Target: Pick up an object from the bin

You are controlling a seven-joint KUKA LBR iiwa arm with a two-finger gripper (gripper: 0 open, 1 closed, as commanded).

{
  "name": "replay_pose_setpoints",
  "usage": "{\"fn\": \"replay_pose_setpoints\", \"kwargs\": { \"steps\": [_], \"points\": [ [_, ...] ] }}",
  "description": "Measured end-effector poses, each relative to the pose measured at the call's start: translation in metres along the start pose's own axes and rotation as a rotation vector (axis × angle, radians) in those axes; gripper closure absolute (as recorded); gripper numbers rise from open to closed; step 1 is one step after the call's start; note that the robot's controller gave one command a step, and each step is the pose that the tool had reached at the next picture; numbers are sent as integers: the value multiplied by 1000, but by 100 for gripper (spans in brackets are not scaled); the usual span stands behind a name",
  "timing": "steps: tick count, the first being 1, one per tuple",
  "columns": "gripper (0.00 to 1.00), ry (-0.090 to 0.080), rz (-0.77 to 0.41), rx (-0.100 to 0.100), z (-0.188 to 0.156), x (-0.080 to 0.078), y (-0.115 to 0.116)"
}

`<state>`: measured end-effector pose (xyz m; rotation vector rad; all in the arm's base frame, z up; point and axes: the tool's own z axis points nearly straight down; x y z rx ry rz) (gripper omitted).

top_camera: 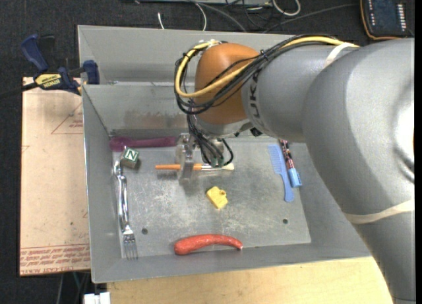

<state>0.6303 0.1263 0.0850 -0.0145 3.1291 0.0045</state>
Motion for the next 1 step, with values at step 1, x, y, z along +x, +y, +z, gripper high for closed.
{"fn": "replay_pose_setpoints", "kwargs": {
  "steps": [1],
  "points": [
    [100,-2,0,0,-19,-1,0]
  ]
}}
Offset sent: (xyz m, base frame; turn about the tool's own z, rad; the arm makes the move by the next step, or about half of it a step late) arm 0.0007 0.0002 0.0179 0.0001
